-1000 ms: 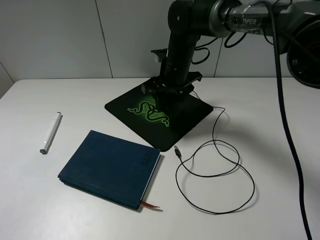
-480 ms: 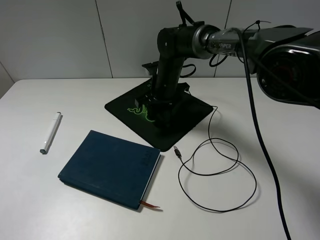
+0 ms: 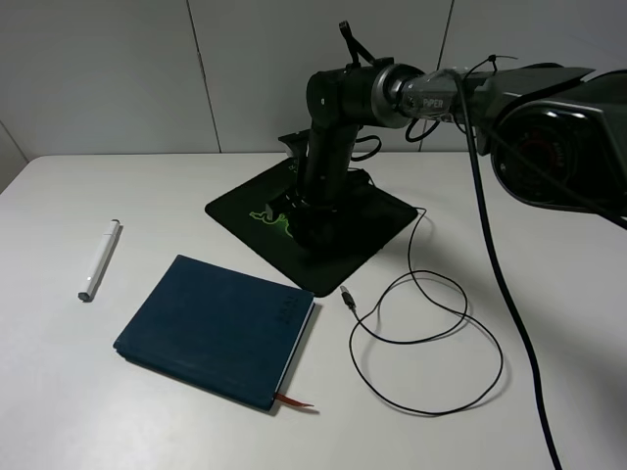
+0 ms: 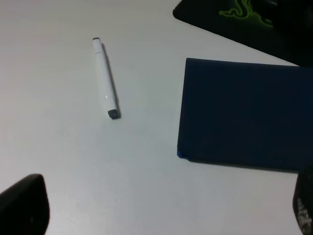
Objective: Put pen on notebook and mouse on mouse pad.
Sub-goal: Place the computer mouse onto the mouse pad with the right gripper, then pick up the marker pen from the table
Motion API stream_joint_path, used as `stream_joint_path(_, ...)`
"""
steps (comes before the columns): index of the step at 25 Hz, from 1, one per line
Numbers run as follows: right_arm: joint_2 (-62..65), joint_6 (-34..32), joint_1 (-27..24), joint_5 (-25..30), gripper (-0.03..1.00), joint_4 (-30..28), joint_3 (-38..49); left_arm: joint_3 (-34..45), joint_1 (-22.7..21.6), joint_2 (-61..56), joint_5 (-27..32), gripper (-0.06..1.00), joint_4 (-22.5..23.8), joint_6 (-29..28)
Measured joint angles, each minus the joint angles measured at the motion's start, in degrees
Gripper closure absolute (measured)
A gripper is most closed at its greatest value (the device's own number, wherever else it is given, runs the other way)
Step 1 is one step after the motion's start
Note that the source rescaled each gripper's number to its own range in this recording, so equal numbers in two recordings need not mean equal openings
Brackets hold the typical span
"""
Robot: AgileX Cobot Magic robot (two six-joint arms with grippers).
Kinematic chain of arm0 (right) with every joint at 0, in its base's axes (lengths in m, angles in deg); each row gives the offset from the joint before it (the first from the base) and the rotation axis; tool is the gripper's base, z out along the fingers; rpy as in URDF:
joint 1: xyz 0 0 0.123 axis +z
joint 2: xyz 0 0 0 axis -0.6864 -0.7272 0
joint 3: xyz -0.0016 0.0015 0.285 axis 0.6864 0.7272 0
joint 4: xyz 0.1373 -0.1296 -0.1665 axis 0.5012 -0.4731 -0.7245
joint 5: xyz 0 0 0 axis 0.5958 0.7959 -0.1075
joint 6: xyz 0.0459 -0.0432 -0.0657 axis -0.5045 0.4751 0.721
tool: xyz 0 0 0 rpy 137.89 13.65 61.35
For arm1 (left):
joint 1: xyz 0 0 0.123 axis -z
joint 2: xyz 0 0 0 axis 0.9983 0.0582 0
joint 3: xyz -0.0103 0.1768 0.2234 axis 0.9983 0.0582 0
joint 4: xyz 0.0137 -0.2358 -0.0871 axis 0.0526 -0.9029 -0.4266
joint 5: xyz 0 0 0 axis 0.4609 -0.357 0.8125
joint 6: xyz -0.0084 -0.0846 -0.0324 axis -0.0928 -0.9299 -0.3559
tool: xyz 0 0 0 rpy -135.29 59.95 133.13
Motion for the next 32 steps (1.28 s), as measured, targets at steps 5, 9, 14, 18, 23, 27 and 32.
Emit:
stream_joint_path(5,0.0,0.0,0.0,-1.1,0.51,0.0,0.0,0.0,0.0,0.0,0.0,-0.06,0.0,0.0)
stream_joint_path(9,0.0,0.0,0.0,-2.5,0.04,0.0,0.0,0.0,0.0,0.0,0.0,-0.06,0.0,0.0)
stream_joint_path(14,0.0,0.0,0.0,-2.5,-0.03,0.2,0.0,0.0,0.0,0.0,0.0,-0.06,0.0,0.0)
stream_joint_path(18,0.9,0.0,0.0,-2.0,-0.03,0.2,0.0,0.0,0.0,0.0,0.0,-0.06,0.0,0.0)
stream_joint_path(23,3.8,0.0,0.0,2.0,-0.03,0.1,0.0,0.0,0.0,0.0,0.0,-0.06,0.0,0.0)
stream_joint_path(27,6.7,0.0,0.0,7.7,-0.03,0.0,0.0,0.0,0.0,0.0,0.0,-0.06,0.0,0.0)
stream_joint_path(32,10.7,1.1,0.0,12.8,-0.03,-0.1,0.0,0.0,0.0,0.0,0.0,-0.06,0.0,0.0)
